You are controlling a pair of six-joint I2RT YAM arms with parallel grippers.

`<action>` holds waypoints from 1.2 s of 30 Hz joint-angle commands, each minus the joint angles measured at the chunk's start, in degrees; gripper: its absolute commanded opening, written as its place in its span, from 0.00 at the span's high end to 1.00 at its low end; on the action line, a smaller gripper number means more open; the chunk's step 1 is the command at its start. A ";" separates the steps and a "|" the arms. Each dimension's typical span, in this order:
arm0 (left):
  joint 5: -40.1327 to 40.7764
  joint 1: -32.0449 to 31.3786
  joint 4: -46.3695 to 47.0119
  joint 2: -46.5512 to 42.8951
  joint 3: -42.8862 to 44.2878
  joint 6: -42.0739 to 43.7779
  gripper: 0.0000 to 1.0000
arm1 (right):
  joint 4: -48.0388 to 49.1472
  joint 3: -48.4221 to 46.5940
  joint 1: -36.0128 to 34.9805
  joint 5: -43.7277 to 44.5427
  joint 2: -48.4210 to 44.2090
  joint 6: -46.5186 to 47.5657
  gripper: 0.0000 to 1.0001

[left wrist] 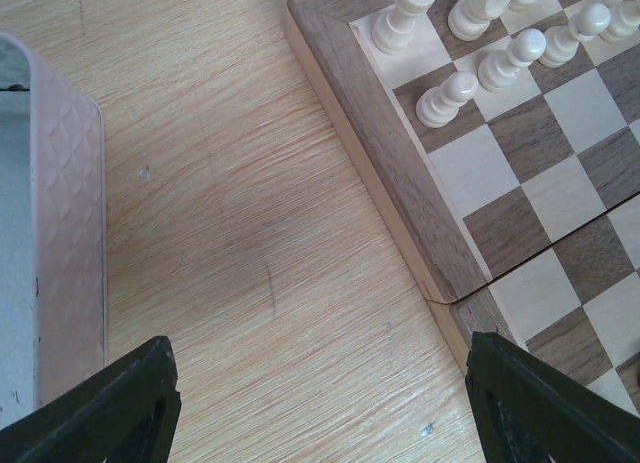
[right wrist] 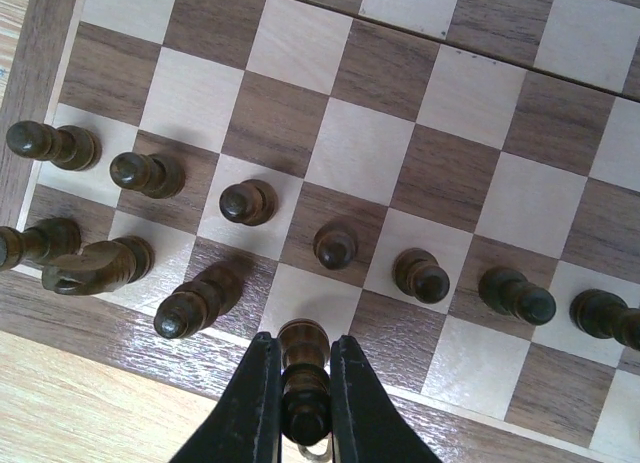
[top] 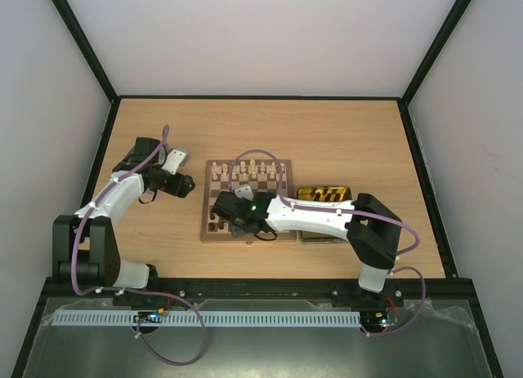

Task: Set up the chess pieces on the board
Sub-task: Place the chess piece on the chessboard.

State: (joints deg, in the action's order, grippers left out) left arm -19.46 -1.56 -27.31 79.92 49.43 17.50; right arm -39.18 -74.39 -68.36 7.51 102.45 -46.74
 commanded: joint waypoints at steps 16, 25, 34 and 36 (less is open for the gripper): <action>-0.48 0.42 -0.03 -0.61 -0.57 0.32 0.21 | 1.29 -0.37 -0.35 2.54 1.90 -0.54 0.98; -0.49 0.42 0.06 -0.48 -0.60 0.37 0.21 | 1.12 -0.70 -0.37 3.47 2.13 -0.51 0.98; -0.66 0.42 -0.03 -0.46 -0.54 0.34 0.21 | 0.78 -1.48 -0.37 3.10 2.69 -0.28 0.98; -0.66 0.42 -0.02 -0.44 -0.53 0.35 0.21 | 0.77 -1.71 -0.37 2.92 2.75 -0.21 0.98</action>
State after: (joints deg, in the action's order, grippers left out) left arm -19.49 -1.56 -27.31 79.92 49.43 17.52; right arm -38.17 -74.41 -68.36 8.97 104.16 -46.74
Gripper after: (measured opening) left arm 0.791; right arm 0.060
